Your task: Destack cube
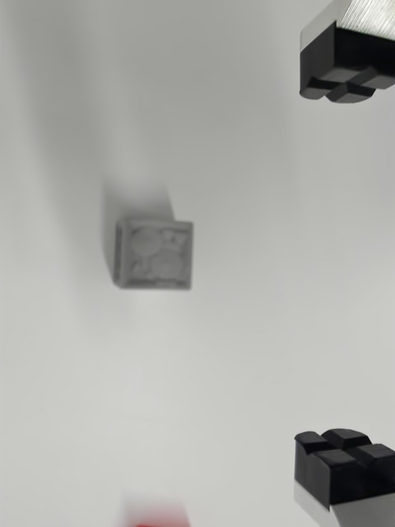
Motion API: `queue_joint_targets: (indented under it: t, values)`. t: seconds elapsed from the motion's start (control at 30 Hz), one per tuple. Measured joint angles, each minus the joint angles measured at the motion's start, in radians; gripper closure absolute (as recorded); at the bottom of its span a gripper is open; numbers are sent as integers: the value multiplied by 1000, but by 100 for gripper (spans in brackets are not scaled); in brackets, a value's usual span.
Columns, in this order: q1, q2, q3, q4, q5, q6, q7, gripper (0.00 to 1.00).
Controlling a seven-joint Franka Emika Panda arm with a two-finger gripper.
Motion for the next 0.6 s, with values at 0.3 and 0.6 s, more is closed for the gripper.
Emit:
queue_joint_targets:
  t: [0.3,0.6]
  values:
    - [0,-36,0,34,-1,-71,1,0]
    - [0,-55,0,57,-1,-112,1,0]
